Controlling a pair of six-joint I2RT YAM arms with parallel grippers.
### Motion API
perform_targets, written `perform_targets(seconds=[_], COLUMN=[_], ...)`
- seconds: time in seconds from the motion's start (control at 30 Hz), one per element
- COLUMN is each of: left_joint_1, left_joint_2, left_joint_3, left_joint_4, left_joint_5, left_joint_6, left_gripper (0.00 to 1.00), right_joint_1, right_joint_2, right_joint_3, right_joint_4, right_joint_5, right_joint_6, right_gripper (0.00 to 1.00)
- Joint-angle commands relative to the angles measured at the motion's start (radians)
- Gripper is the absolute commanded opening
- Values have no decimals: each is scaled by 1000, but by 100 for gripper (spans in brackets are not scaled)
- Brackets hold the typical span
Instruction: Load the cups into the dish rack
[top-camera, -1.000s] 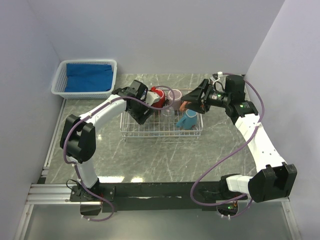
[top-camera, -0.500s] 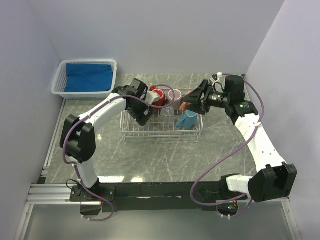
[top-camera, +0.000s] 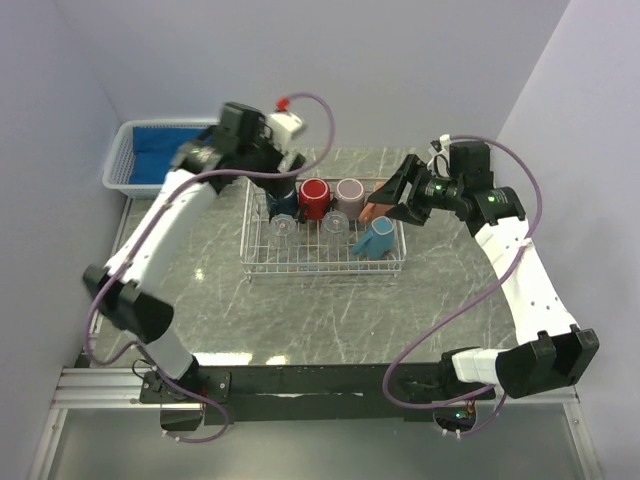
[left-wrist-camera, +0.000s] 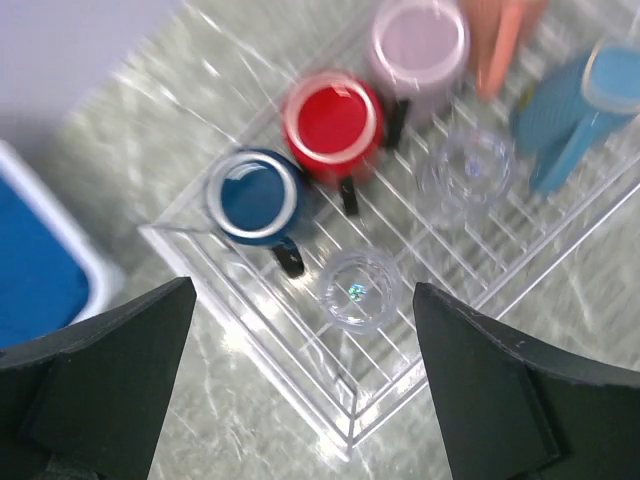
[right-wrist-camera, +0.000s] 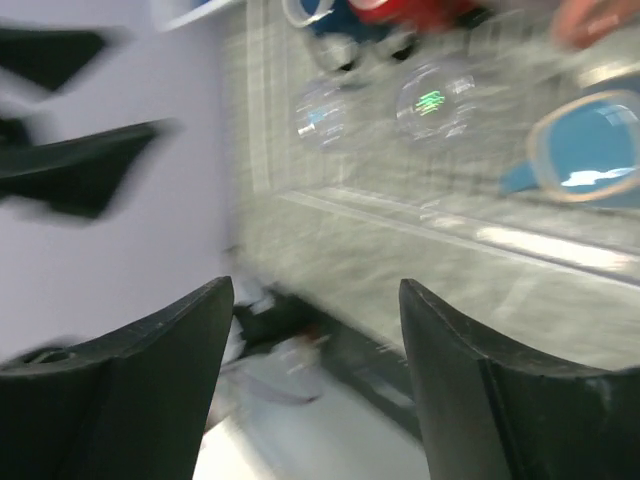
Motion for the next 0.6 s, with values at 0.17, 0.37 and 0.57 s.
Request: perform_targets(seconds=[0.17,0.37,0.57], left_joint_1=[94,139,145], left_joint_2=[-203,-235,-264], left_joint_3=[-141,-175,-200], left_joint_4=[156,217,262], left_joint_5=[105,130,127], left_joint_6=[-213,-291,-329], left_gripper=[97,97,96], right_joint_1=[229,272,298], right_joint_2=[18,5,2], right_joint_3=[201,237,298], right_joint_4=[-301,-304,-327], right_joint_5=[631,658,704], right_joint_6=[-226,-223,-241], right_gripper=[82,86,89])
